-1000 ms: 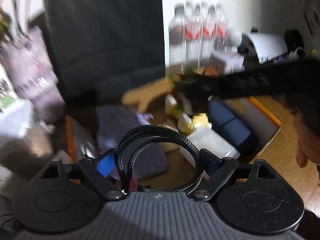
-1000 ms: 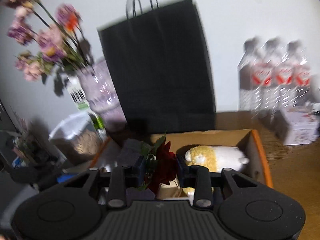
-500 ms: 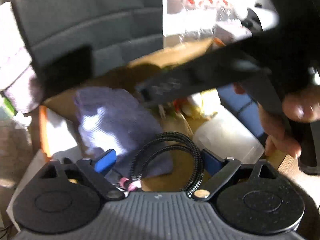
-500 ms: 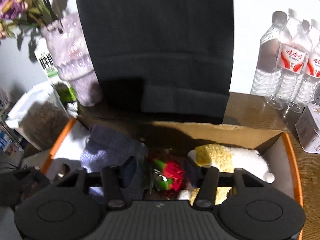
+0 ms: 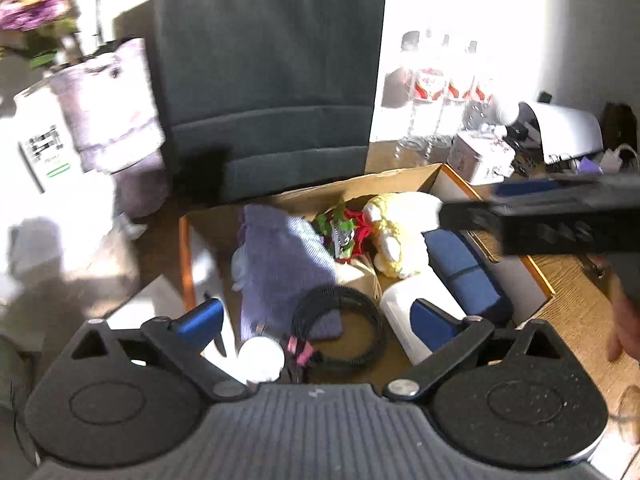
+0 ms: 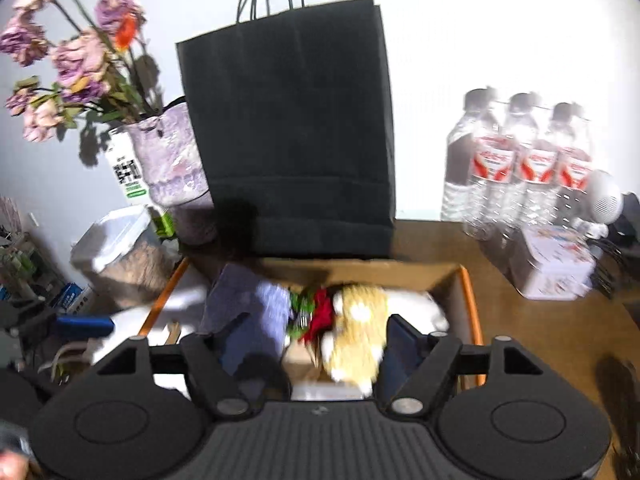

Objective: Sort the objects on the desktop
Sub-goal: 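Carry the cable and red flower into the box and release both, then move both grippers back to the loose items beside the box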

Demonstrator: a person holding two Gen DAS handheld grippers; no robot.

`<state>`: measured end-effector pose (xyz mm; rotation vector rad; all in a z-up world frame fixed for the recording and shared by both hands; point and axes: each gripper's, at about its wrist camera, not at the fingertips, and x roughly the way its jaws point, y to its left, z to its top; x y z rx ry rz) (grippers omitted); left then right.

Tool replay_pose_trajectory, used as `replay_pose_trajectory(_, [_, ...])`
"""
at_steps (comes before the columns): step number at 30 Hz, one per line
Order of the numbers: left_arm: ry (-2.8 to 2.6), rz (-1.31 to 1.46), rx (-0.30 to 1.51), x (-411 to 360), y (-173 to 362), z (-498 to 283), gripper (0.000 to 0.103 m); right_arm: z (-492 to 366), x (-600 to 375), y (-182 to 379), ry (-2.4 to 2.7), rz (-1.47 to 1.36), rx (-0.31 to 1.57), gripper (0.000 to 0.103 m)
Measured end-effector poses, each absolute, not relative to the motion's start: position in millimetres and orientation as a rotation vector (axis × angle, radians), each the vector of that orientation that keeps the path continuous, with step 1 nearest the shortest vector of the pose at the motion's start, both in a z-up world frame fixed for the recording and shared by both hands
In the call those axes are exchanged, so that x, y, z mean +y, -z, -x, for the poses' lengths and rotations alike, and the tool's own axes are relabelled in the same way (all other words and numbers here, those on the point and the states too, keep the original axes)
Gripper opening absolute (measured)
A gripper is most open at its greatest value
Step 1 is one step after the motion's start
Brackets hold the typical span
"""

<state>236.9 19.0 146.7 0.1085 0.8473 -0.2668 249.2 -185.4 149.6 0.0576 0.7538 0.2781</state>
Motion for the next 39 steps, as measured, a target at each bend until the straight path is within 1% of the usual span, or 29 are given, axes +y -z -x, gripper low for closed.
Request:
replay_pose_trajectory(7, [0.079,-0.025,0.781,29,-128,-157,0.103,-154,-210,-131,-0.262,-0.114,0.718,0.077])
replay_pose_trajectory(11, [0.046,0.022,0.711,25,-115,-97,0.103,-91,-214,-107,-0.247,-0.091,0.683,0.081])
replay_pose_trajectory(16, [0.002,-0.021,0.583,7,-83,-10,0.103,-17,-210,-68,-0.246,-0.046,0.656,0.082])
replay_pose_trajectory(20, [0.036,0.038,0.579,7,-49,42,0.103,34,-208,-40,-0.253,-0.049,0.672,0.085])
replay_pose_trajectory(23, [0.016,0.003,0.595,9,-36,64,0.103,65,-205,-27,-0.281,-0.031,0.665,0.087])
replay_pose_trajectory(24, [0.012,0.002,0.590,11,-33,70,0.103,72,-203,-25,-0.280,-0.017,0.649,0.089])
replay_pose_trajectory(29, [0.029,-0.012,0.530,12,-23,87,0.103,80,-201,-16,-0.284,-0.042,0.618,0.089])
replay_pose_trajectory(35, [0.025,-0.038,0.549,8,-21,81,0.103,72,-211,-11,-0.314,-0.128,0.649,0.089])
replay_pose_trajectory(39, [0.075,-0.125,0.571,3,-22,72,0.103,58,-207,-16,-0.296,-0.096,0.640,0.089])
